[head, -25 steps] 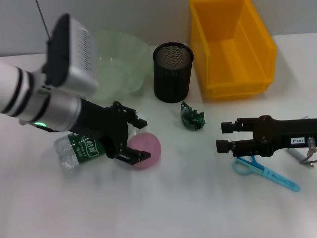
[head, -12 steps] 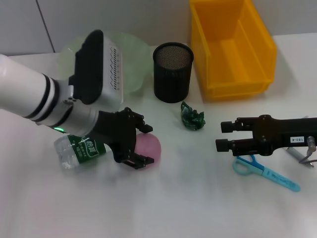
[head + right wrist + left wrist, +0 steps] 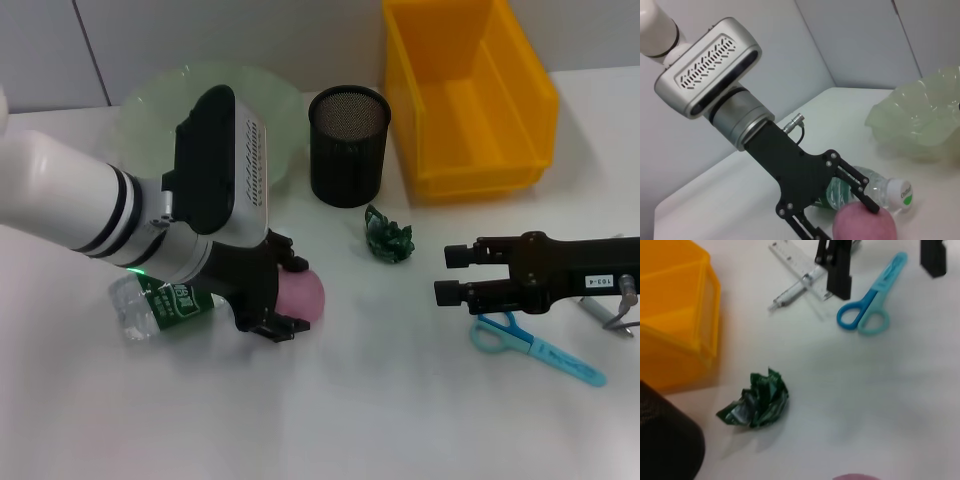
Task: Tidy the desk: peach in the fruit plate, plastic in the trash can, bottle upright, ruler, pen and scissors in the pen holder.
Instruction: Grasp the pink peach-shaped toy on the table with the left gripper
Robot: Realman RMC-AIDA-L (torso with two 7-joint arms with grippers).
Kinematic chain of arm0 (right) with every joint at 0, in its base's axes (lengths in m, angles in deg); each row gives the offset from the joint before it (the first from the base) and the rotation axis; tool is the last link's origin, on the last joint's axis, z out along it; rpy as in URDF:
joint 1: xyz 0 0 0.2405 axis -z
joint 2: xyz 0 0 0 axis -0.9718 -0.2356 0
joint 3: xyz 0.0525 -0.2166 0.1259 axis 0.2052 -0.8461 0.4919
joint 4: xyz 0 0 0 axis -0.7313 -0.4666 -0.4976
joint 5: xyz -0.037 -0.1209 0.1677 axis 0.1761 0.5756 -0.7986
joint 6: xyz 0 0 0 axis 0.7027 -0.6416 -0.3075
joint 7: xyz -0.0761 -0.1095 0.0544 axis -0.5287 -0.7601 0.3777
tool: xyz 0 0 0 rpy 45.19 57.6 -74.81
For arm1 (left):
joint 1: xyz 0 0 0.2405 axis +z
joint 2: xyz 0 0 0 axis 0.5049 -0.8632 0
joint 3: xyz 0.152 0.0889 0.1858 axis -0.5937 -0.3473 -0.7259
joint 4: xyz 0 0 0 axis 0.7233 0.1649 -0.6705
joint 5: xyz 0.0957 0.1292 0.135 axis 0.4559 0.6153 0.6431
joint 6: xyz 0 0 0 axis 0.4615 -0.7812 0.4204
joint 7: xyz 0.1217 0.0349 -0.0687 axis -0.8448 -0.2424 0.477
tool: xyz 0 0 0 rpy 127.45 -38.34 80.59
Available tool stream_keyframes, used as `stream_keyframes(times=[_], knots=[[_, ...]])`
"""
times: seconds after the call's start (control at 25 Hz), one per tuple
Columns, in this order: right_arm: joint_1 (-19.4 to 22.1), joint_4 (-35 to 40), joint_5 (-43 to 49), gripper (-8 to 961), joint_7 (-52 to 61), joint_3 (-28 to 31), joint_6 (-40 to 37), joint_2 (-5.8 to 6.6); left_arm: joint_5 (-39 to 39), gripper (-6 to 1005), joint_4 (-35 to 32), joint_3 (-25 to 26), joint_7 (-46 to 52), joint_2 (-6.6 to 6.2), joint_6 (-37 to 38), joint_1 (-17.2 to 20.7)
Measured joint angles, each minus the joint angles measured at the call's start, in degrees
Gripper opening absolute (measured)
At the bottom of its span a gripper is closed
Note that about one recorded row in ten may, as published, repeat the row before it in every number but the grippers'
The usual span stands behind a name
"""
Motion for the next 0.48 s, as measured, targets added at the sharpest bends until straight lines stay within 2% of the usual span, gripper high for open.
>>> stream_keyframes(times=[0.24,0.48], knots=[[0.2,0.1,0.0,762,0.5,0.0,-0.3,0.0,0.6,593,-0.7,-0.3,1.3,0.05,-0.6,0.2],[0.2,0.1,0.0,762,0.6,0.0,-0.4,0.06,0.5,459,-0.7,0.0,1.9,0.04,-0.6,0.1]])
